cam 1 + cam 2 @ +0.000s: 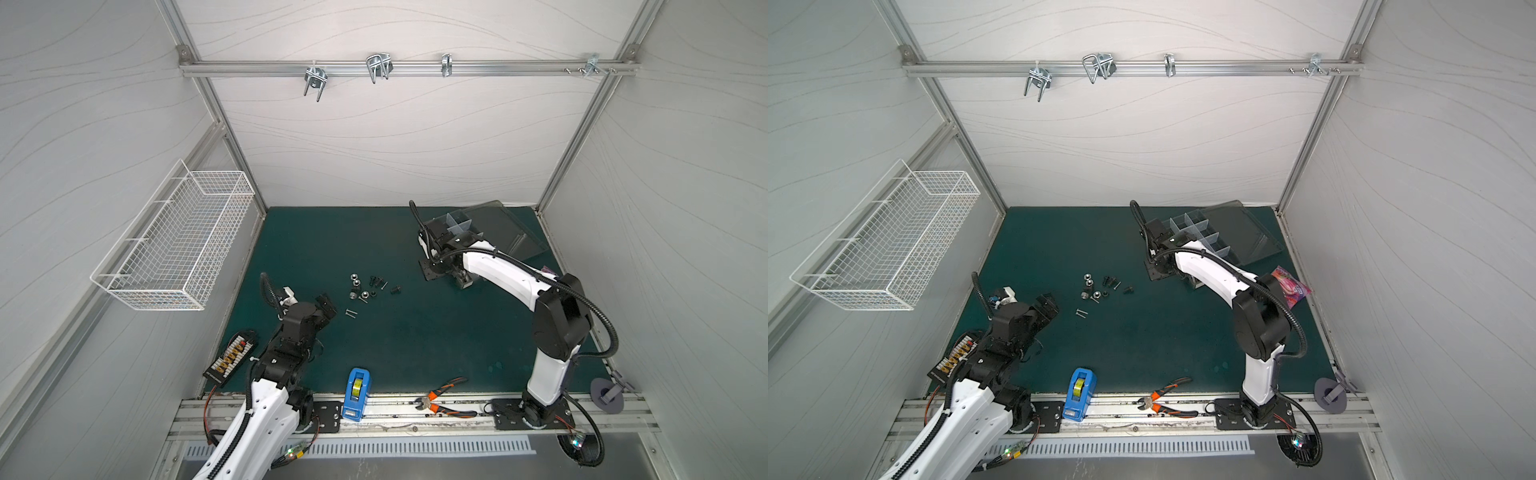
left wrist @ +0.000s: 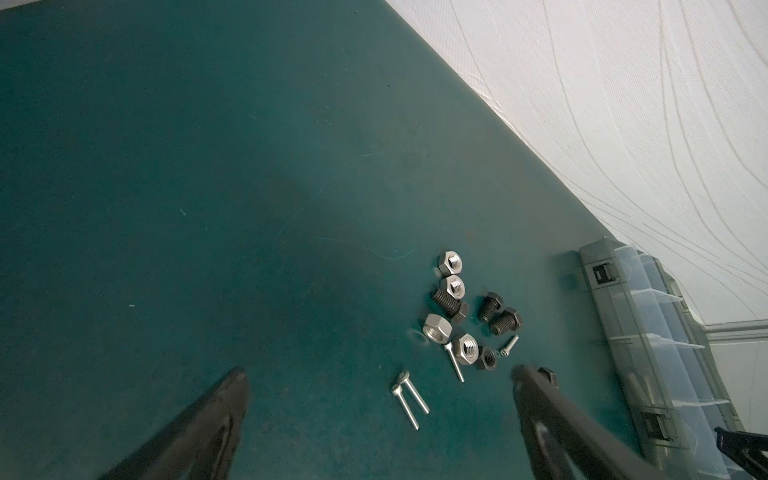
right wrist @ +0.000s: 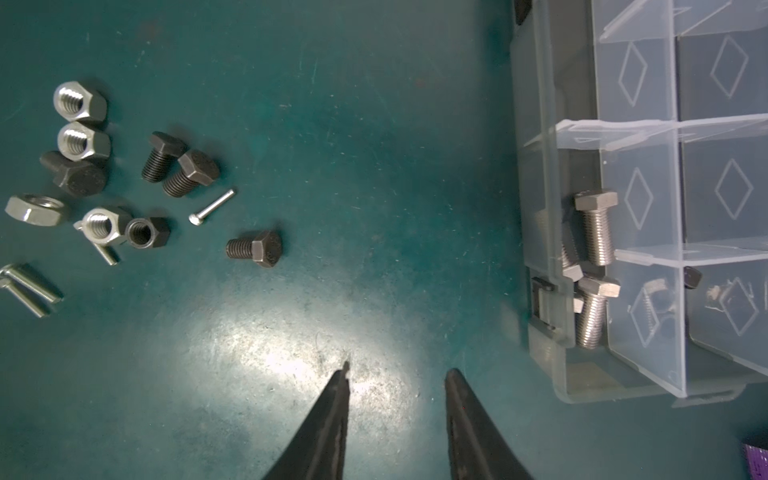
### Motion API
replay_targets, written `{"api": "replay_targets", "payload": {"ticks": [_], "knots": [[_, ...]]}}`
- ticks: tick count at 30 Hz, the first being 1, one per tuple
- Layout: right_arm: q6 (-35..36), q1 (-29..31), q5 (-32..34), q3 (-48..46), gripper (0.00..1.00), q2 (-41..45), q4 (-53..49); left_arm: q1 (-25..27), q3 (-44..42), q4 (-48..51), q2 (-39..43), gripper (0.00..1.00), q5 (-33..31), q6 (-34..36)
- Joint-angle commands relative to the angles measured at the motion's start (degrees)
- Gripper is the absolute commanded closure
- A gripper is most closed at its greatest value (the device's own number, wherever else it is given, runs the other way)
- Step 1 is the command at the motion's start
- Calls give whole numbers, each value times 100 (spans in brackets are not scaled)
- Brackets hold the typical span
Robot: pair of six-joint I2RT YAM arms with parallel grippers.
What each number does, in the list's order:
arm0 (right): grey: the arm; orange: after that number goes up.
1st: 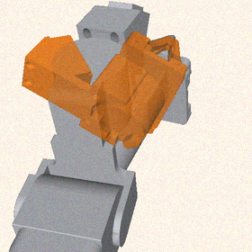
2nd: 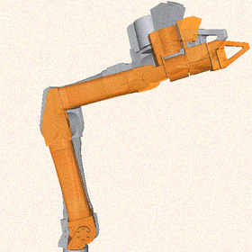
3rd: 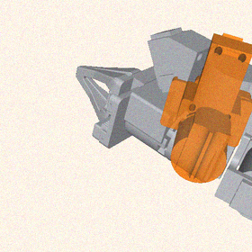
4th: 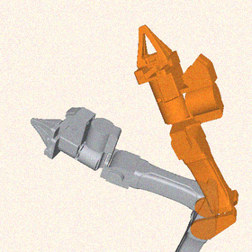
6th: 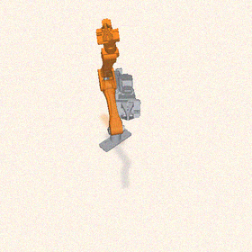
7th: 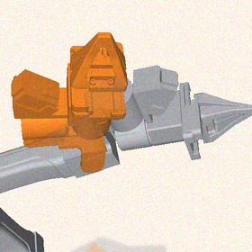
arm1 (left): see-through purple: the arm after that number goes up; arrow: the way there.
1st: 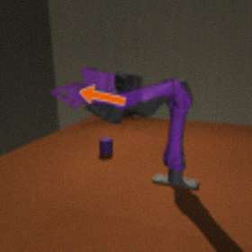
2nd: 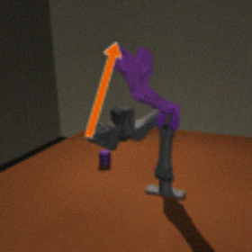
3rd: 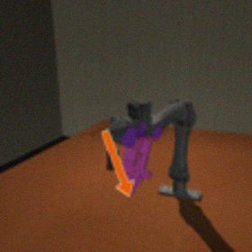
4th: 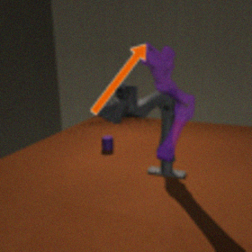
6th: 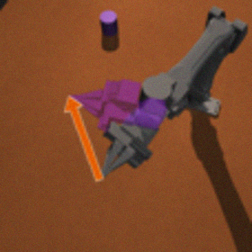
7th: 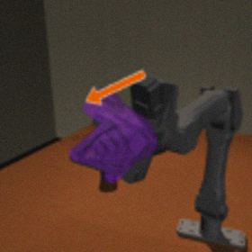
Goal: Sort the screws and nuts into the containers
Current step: 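Move the right gripper back over the pile toward another black nut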
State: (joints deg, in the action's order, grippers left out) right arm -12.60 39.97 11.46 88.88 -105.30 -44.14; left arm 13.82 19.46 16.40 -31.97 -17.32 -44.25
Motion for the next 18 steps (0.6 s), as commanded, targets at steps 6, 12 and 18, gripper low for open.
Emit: {"api": "replay_targets", "payload": {"ticks": [6,12,18], "knots": [[-105,360,-179,277,60,-293,-183,6,40,-277,-46,0,-62,-108],[-112,800,-265,635,60,-730,-209,6,40,-300,-108,0,-26,-108],[-30,1198,-375,1063,61,-1245,-197,6,-4,-300,-53,0,-19,-126]]}}
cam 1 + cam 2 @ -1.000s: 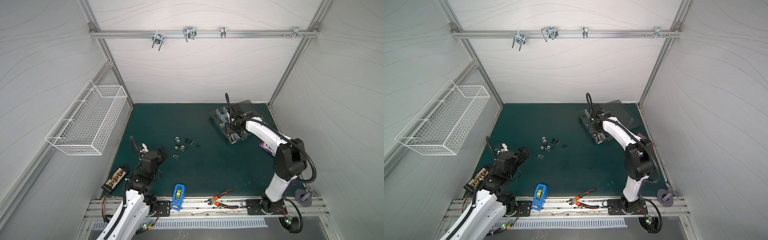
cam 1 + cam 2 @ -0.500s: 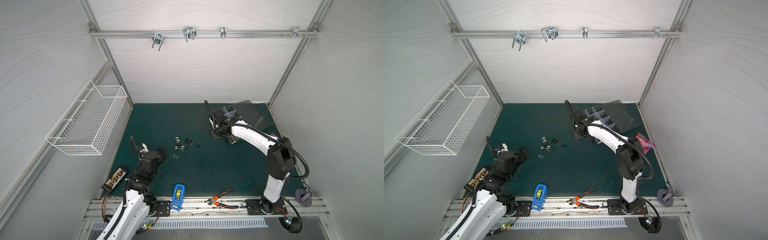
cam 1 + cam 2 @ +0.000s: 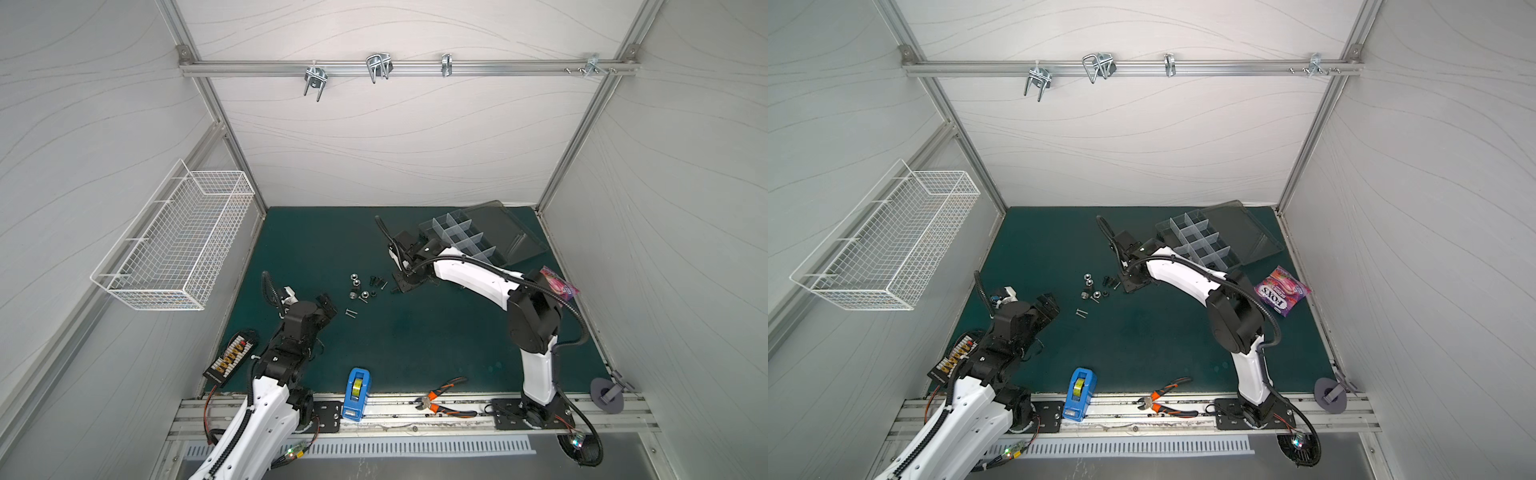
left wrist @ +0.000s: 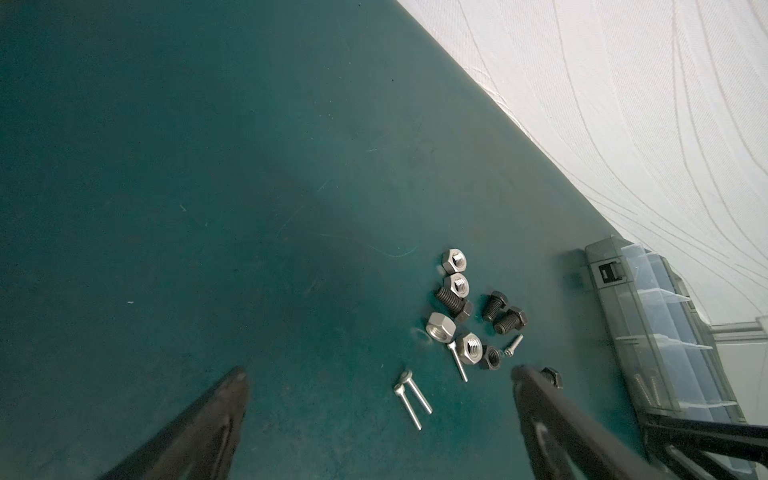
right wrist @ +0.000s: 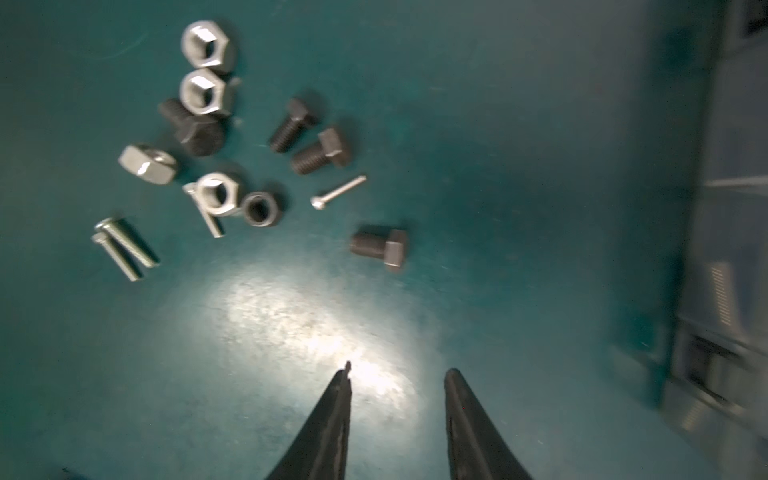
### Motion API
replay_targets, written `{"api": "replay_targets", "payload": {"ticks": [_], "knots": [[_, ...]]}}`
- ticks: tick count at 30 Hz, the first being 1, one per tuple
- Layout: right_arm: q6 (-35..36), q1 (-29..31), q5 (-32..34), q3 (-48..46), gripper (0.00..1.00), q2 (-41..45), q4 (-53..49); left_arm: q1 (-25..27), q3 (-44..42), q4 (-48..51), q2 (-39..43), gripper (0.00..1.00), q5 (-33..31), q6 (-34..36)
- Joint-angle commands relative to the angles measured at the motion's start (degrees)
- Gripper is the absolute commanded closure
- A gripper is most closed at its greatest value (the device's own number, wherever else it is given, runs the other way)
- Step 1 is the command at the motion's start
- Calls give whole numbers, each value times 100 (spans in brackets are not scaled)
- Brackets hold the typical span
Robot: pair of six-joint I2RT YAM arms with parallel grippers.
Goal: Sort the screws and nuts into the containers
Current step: 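Move the right gripper back over the pile toward another black nut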
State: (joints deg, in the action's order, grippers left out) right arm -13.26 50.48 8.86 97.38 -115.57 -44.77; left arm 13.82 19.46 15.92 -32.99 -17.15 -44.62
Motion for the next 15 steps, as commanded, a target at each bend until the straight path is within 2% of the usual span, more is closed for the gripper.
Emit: {"api": "replay_targets", "payload": {"ticks": [1,15], "knots": [[57,203,-142,292,60,-317,-120,7,-8,-248,56,0,-34,-86],[252,454,-492,1362,60,-1505,-76,6,14,-196,119,0,-47,-83]]}}
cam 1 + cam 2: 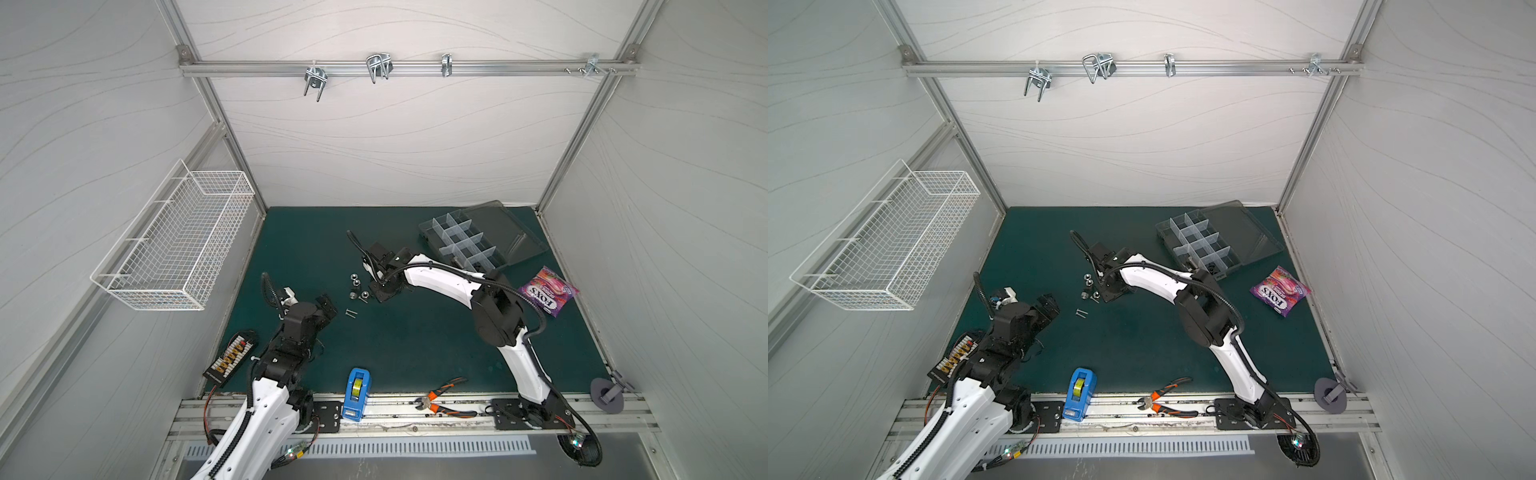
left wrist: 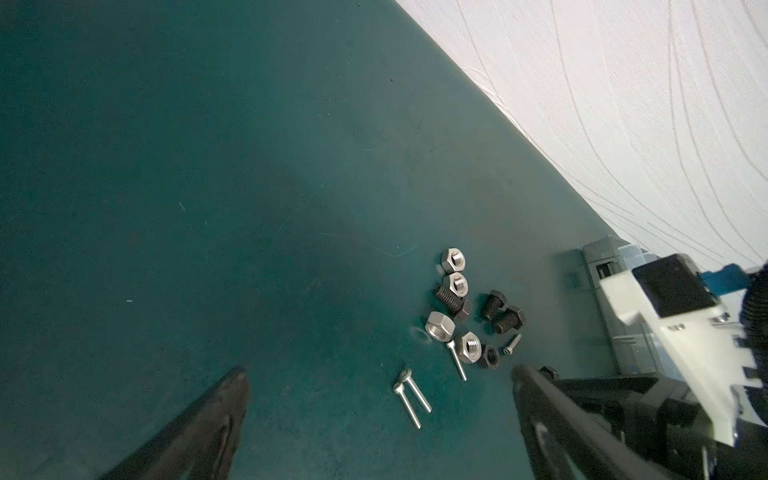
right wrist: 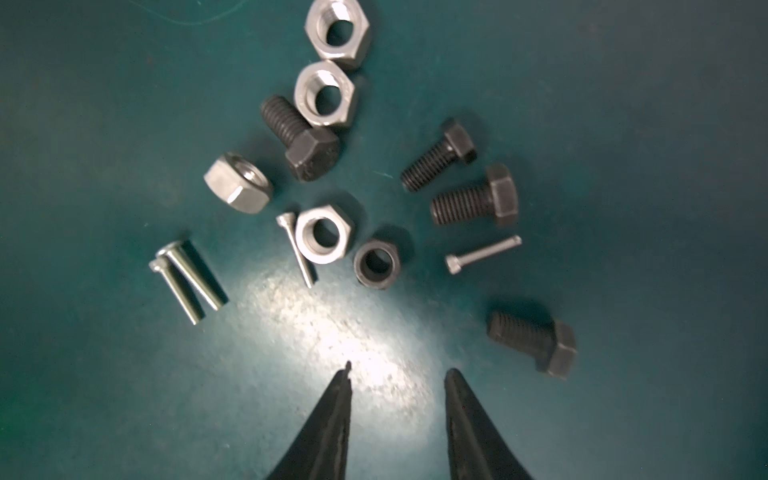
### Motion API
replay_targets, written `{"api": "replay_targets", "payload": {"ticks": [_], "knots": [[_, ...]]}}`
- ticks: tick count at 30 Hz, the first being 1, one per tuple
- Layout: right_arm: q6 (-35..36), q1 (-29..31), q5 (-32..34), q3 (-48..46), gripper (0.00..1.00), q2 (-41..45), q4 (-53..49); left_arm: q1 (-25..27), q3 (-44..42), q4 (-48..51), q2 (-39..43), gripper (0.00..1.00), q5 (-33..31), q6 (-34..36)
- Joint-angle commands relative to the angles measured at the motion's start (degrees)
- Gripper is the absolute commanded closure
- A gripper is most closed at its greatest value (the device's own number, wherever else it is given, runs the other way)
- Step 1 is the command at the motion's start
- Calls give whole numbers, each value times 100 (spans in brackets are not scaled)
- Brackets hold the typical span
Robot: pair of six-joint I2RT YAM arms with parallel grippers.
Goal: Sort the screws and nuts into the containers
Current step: 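Move the right gripper back over the pile toward another black nut, then lower the right gripper and close it on a black hex nut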
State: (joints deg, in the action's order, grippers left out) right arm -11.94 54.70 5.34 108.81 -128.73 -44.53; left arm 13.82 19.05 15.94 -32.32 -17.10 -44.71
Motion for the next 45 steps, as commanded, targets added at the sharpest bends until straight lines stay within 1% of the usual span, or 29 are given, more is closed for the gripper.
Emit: {"api": "replay_targets", "payload": {"ticks": [1,15,22,30,34,37,45], "knots": [[127,40,-168,261,60,-252,-104,6,55,-204,59,0,-54,-74],[236,97,-209,752,60,-832,-222,6,81,-197,51,1,-87,-49],[262,98,-163,886,60,-1026,-275,6,82,-170,75,0,-87,-43],[366,94,-113,1244,60,-1347,-452,6,84,-162,86,0,-74,-39],[384,94,-92,1414,65,-1480,-591,6,77,-135,101,0,-93,-45],[394,90,-54,1332,68,-1432,-609,6,88,-109,128,0,-115,-32],[462,111,234,862,70,-1199,-592,6,72,-99,155,0,-139,-31]]}}
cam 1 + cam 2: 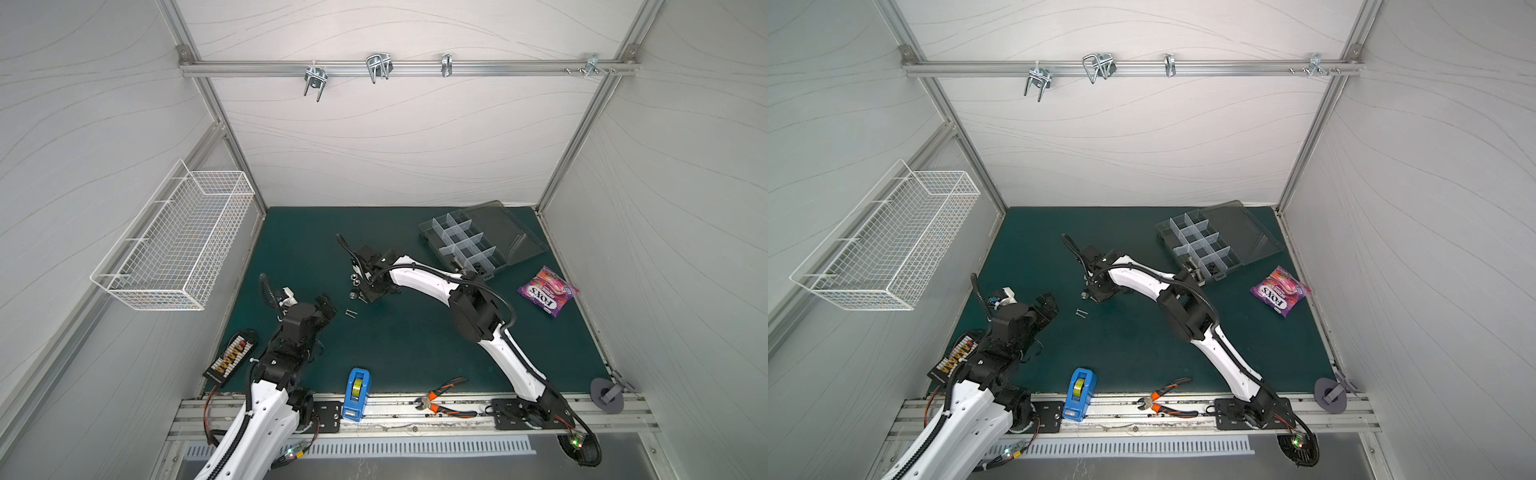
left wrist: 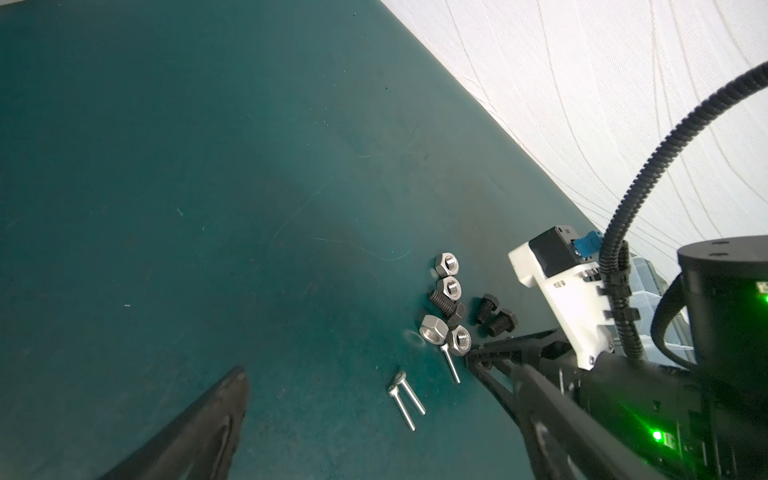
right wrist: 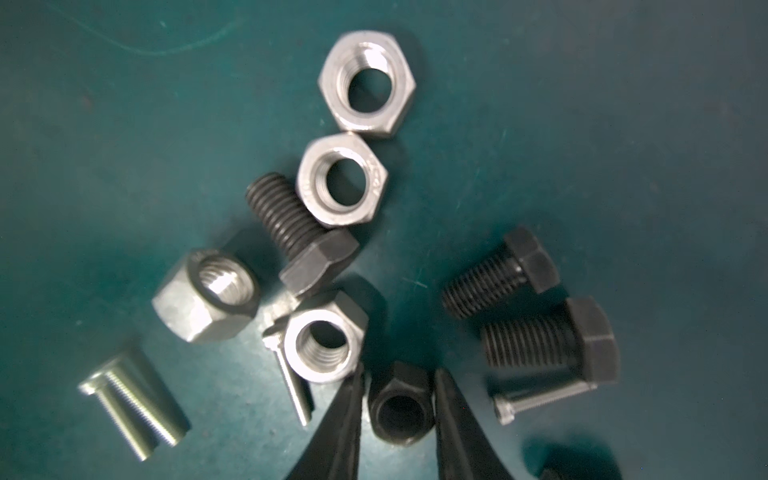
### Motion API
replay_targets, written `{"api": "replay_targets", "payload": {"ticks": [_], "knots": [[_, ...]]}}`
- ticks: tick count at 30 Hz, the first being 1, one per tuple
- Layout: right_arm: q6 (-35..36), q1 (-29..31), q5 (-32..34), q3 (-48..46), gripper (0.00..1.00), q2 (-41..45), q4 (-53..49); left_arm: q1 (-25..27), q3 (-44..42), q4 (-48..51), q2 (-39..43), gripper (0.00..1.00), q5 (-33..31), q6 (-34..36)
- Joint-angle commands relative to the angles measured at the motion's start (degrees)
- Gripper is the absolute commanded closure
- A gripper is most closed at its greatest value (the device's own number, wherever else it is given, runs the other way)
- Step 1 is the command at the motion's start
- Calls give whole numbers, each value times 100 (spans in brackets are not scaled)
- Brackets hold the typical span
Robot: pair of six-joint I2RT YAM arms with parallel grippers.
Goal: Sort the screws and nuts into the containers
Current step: 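Lower the right gripper and close it on a black hex nut, then carry the black nut with the right gripper toward the organizer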
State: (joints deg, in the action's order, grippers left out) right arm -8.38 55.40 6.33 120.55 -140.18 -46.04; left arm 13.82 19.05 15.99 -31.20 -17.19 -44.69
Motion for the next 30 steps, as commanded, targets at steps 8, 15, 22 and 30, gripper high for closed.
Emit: {"api": "replay_targets", "payload": {"ticks": [8,15,22,30], "knots": [[45,50,193,-672,82,78,-345,6,64,-63,83,0,-132,-39],[-32,50,123,-1168,91,575,-249,6,64,-36,114,0,-159,-32],[-164,41,53,-1800,98,1358,-94,6,22,-117,88,0,-149,-58],[-291,-93,250,-2241,100,2064,-13,6,55,-140,36,0,-120,-47]]}}
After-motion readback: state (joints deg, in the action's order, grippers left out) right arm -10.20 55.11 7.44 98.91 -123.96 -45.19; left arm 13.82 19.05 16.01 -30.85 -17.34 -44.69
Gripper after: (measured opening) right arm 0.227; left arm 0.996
